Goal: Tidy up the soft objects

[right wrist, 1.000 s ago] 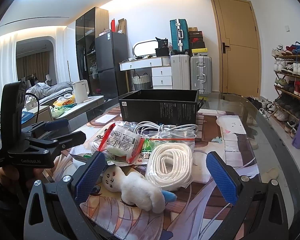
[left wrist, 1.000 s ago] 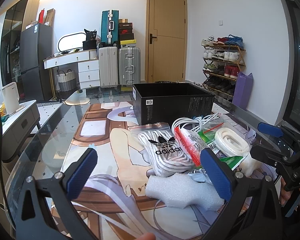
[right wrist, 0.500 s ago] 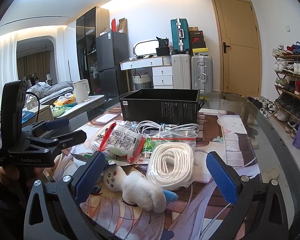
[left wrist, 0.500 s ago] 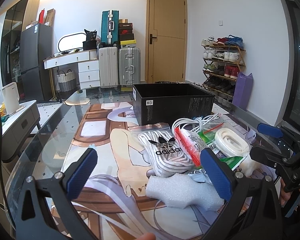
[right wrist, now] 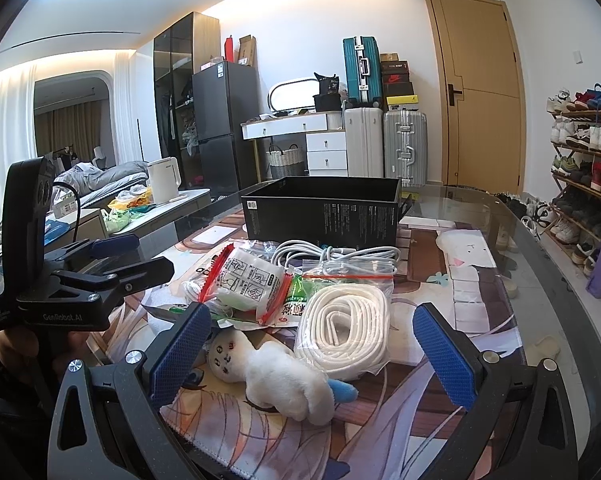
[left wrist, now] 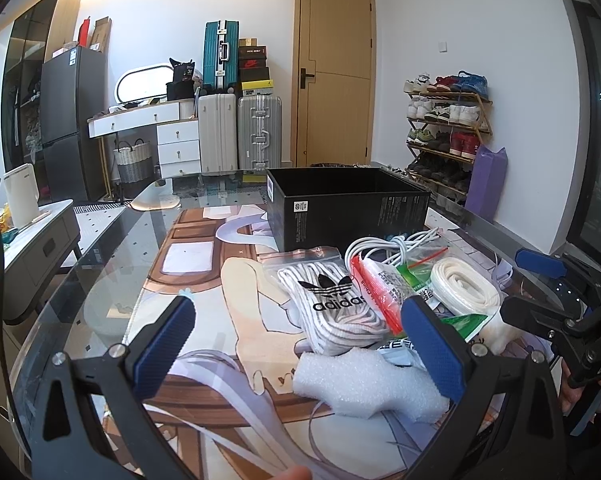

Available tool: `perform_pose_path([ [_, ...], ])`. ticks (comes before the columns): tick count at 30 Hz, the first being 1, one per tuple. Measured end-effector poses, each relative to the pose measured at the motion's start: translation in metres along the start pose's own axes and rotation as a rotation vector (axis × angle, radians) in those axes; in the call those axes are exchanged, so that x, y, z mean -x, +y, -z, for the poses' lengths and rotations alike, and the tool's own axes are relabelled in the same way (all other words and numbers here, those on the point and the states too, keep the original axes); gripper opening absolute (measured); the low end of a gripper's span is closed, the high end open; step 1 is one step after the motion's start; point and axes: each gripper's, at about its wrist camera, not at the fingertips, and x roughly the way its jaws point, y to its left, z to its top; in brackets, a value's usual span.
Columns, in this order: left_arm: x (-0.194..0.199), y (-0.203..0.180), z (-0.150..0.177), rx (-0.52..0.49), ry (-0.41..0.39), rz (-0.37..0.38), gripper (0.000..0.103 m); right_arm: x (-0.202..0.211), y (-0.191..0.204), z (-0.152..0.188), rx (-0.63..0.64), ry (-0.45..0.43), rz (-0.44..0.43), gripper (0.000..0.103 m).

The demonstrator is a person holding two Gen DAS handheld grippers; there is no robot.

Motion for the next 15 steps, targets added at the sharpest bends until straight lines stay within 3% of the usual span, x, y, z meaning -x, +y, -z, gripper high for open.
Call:
perform_pose_path([
  [15,-0.0025,0.0043,0.0001,0.016,-0.001,0.001,0.103,-0.002,0.0034,0.0052,-0.007,0.034,-0.013,0.103],
])
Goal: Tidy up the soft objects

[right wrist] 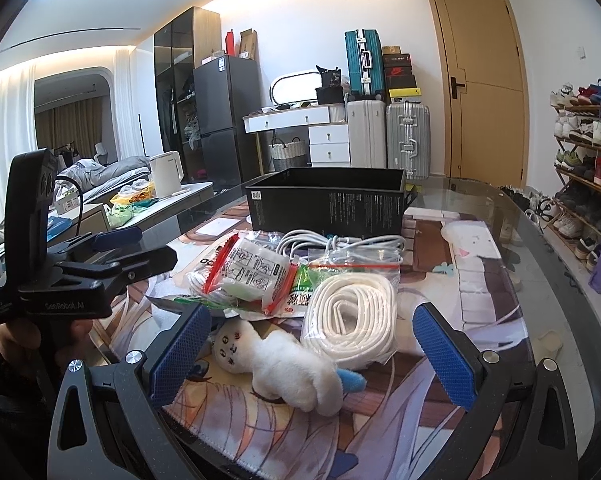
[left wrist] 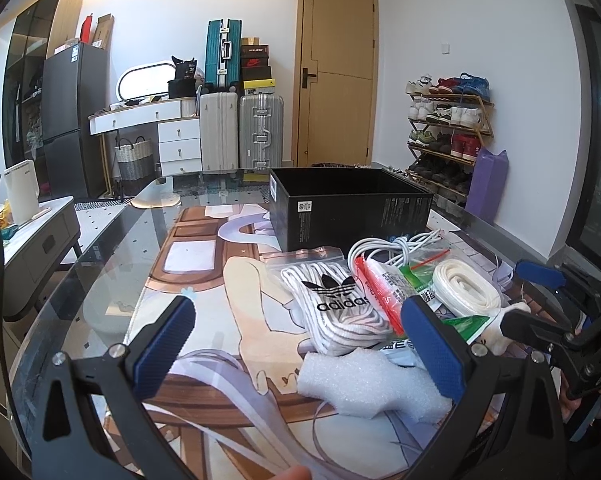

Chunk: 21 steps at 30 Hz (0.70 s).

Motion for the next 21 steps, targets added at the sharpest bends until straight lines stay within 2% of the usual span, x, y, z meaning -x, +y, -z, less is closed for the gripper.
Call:
perform_pose_path([
  [12,-0.002,0.005,0.001,0.01,0.0,-0.002,0.103,-0.01,0.014,0.013,0.003,0.075,0.011,0.103],
  [19,-0.002,0.005,0.001,0.01,-0.002,-0.004,0.103,-0.011,0.022,0.013,-0.025,0.085,0.056,0.103],
  [21,-0.002,0.006,0.002,0.011,-0.001,-0.005,0.103,-0.014,0.026,0.014,-0.045,0.094,0.097,0.103],
])
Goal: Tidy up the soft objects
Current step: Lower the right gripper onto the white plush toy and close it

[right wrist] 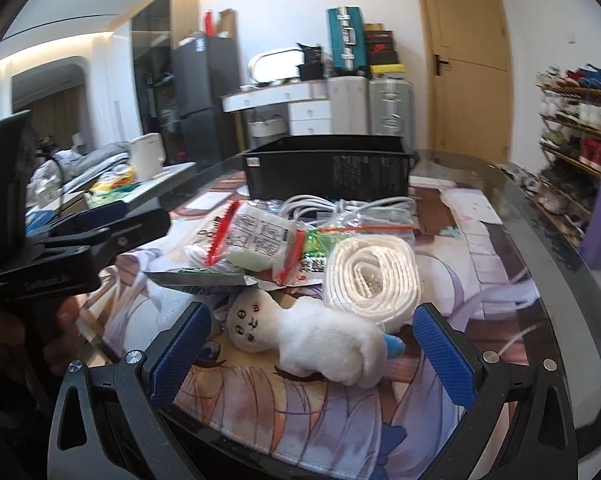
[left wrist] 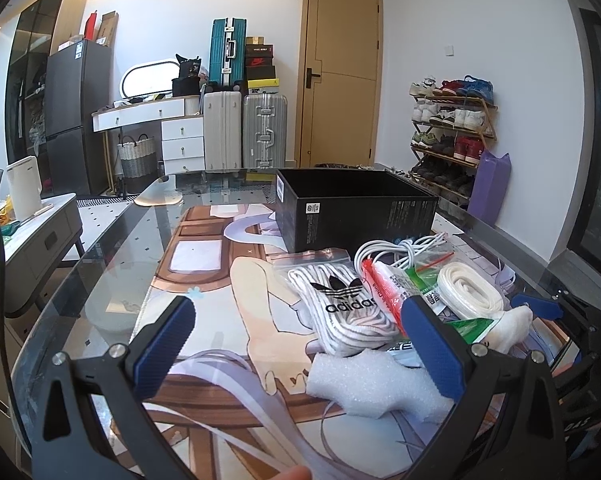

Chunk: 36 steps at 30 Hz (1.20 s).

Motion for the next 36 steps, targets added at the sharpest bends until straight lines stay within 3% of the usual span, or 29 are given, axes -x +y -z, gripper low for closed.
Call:
perform_pose_path([
  [14,0.001,0.009,0.002,0.024,0.012,-0.015,0.103,-0.02,0.008,0.002,-0.029,0.08,0.101,0.102],
  [22,0.0,0.008,0.003,0.014,0.013,-0.013,0.103,-0.011,-0.017,0.006,-0.085,0.056,0.144,0.103],
  [30,-0.001,0.007,0.003,0.013,0.013,-0.011,0.103,-0.003,-0.018,0.012,-0.073,0.039,0.141,0.102],
  [31,-0.001,0.007,0.003,0.014,0.014,-0.011,0.103,-0.002,-0.017,0.012,-0.07,0.037,0.138,0.1],
  [33,-0.002,0.006,0.004,0.013,0.016,-0.012,0.103,-0.001,-0.017,0.012,-0.063,0.03,0.123,0.079],
  [36,-0.001,0.007,0.003,0.012,0.015,-0.011,0.103,0.001,-0.016,0.013,-0.06,0.023,0.104,0.059],
])
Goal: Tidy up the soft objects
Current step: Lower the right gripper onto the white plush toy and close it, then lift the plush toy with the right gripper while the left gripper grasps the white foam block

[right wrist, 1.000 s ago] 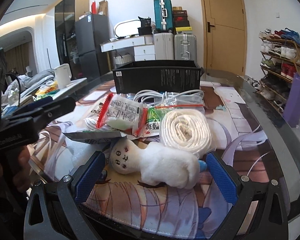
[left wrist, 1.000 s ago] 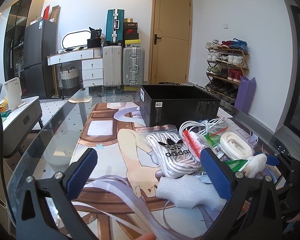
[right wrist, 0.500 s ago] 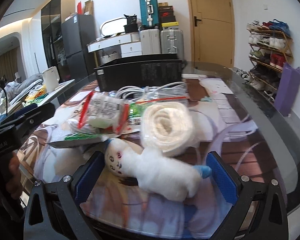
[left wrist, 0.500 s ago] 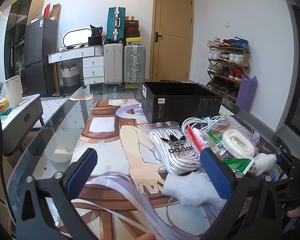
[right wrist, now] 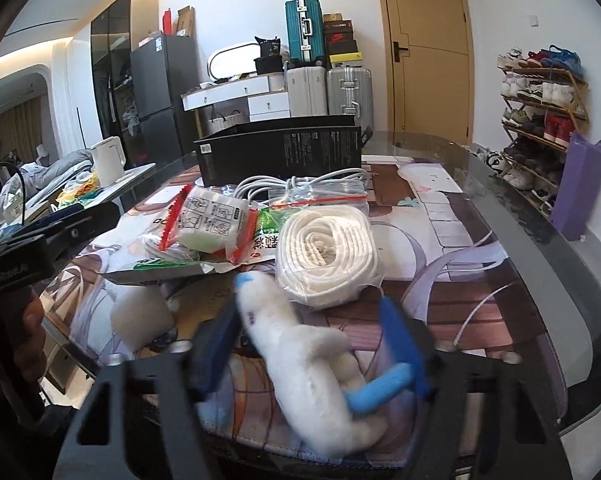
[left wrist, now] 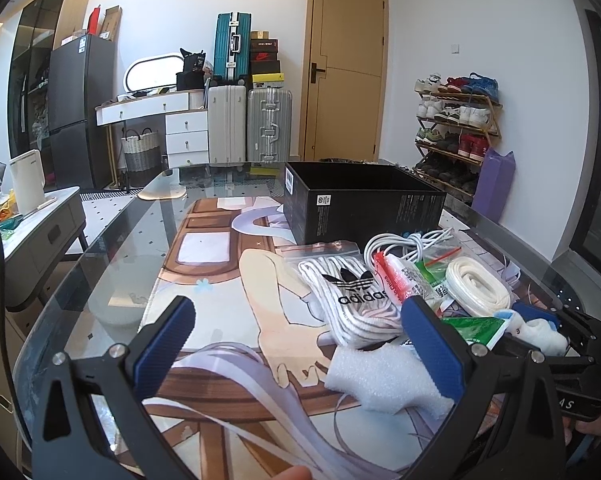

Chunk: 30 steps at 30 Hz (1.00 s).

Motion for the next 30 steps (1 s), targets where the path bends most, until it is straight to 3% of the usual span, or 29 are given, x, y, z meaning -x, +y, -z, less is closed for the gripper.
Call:
perform_pose_path([
  [3,0.0,0.0,0.0,0.001,0.001,0.0,0.103,0.003,-0.002,0.002,-0.007,-0.009,-0.022,0.044],
  [9,0.0,-0.001,0.0,0.0,0.001,0.006,0.103,0.013,-0.008,0.008,-0.033,-0.026,-0.046,0.032],
  [22,0.012,-0.009,0.001,-0.044,-0.003,0.147,0.103,0.032,-0.007,-0.002,-0.024,-0.096,-0.088,0.03],
  [30,0.012,-0.025,0.007,-0.147,0.074,0.23,0.103,0.042,-0.006,-0.011,-0.007,-0.112,-0.092,0.03],
])
